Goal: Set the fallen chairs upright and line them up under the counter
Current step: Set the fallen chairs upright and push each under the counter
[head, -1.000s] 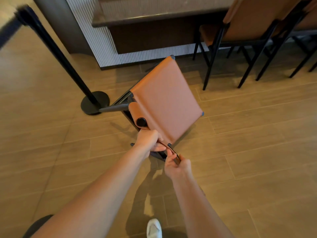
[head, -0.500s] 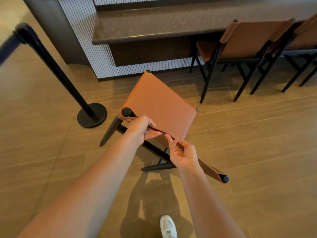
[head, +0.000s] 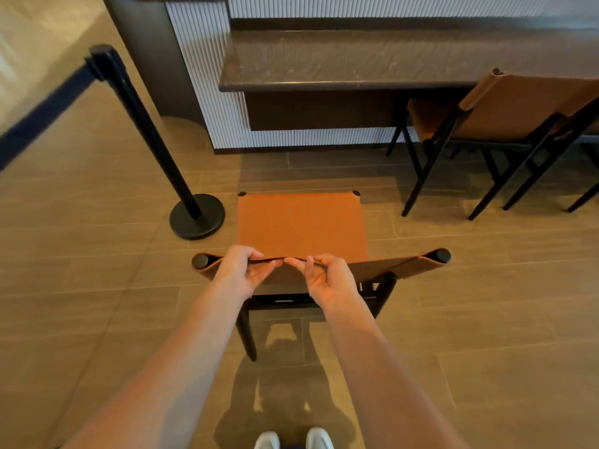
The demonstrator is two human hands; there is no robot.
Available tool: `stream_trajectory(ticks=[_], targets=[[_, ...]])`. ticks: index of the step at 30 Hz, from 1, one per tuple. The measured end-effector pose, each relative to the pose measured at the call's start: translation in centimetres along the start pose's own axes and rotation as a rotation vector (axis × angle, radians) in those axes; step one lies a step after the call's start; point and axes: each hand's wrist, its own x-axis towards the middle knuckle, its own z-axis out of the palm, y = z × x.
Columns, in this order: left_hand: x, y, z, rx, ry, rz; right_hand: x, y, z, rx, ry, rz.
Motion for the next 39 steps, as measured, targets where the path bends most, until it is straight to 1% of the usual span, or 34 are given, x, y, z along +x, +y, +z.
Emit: stream_trajectory(ticks=[3,6,10,14,18,21,23,27,30,36,39], targets=[[0.5,-1.3,-1.9,-0.079,-0.028,-0.074,0.5,1.6,-0.8,-0.087,0.070,-0.005],[1.0,-2.6,-2.7,-0.117,-0.080,-0.098,0.9,2.1,-2.2,-0.137,0.086,-0.026],[1.8,-1.8,-3.5,-0.170,-0.133,-0.149,1.5,2.1,-1.5,-0.157,0.130,-0.024],[1.8,-1.7,-3.8,-0.181,-0.159,-0.198,1.3,2.1,-1.4,-0.215,0.142,-0.037],[1.4,-1.8,-4.1,-0.167,-0.183,-0.185,1.1,2.0,-1.7,-0.295,0.148,-0.037],[1.1,-2.1,-4.1,-0.101,-0.202,-0.178,0.9,1.6,-2.6,-0.359,0.196,-0.016],[1.0,-2.3,-4.0,-0.059,-0.188,-0.180,0.5,0.8,-3.3,-0.369,0.241,-0.018],[1.0,-3.0,-3.6,-0.064,-0.122,-0.221,-0.1,-2.1,-4.7,-0.260,0.292,-0.104],[1.1,-3.5,-3.0,-0.077,-0.098,-0.238,-0.3,-4.1,-5.1,-0.246,0.317,-0.126],[1.5,-3.9,-1.6,-0.078,-0.015,-0.204,0.2,-6.0,-5.5,-0.266,0.362,-0.075],[1.9,-4.0,-1.3,-0.119,0.022,-0.193,0.8,-6.3,-5.7,-0.275,0.363,-0.037]])
